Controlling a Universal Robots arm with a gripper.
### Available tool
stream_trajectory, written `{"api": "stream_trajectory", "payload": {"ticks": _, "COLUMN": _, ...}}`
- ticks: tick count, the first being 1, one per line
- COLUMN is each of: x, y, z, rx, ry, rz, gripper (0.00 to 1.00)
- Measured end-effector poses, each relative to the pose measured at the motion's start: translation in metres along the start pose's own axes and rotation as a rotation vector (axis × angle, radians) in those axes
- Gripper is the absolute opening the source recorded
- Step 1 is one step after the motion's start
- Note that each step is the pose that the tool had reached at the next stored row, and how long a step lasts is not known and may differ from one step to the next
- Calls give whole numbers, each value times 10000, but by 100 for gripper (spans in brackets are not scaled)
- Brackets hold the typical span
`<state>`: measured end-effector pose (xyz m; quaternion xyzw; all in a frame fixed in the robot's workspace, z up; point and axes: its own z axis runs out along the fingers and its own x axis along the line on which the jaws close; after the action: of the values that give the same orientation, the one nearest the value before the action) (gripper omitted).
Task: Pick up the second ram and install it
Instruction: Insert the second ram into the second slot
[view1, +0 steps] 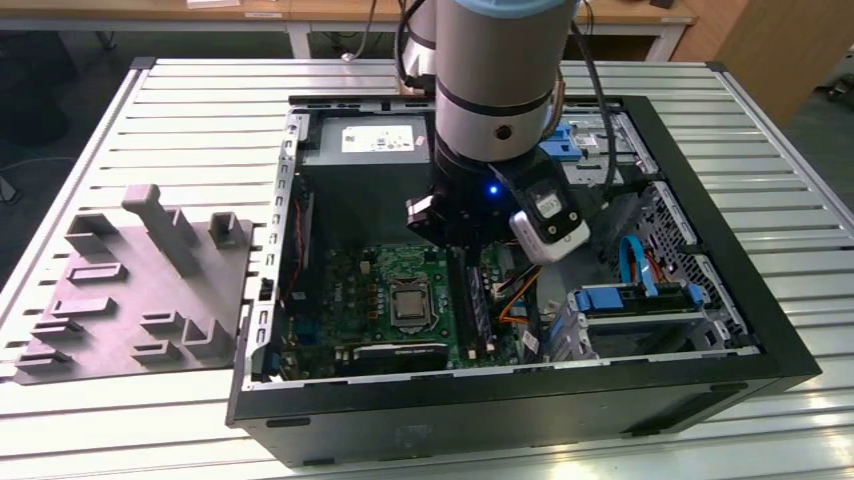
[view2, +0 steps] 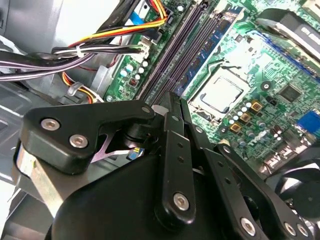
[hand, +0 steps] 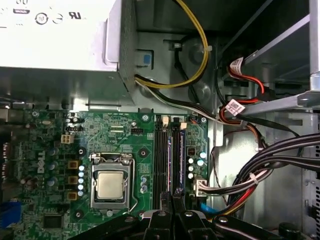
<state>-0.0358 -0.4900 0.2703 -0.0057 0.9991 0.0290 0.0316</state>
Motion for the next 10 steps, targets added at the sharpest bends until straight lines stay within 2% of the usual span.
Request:
{"api": "stream_trajectory", "payload": {"ticks": 3, "x": 2, "y": -2, "z": 35, "rx": -3, "ry": 1, "rz": -1, "gripper": 13}}
{"api": "stream_trajectory", "payload": {"ticks": 4, "x": 8, "y": -8, "z": 137, "rx": -8, "ry": 0, "rz": -2, "gripper": 13}}
{"api": "stream_trajectory", "payload": {"ticks": 10, "x": 9, "y": -5, "z": 166, "rx": -64, "ry": -1, "rz": 2, "gripper": 13}}
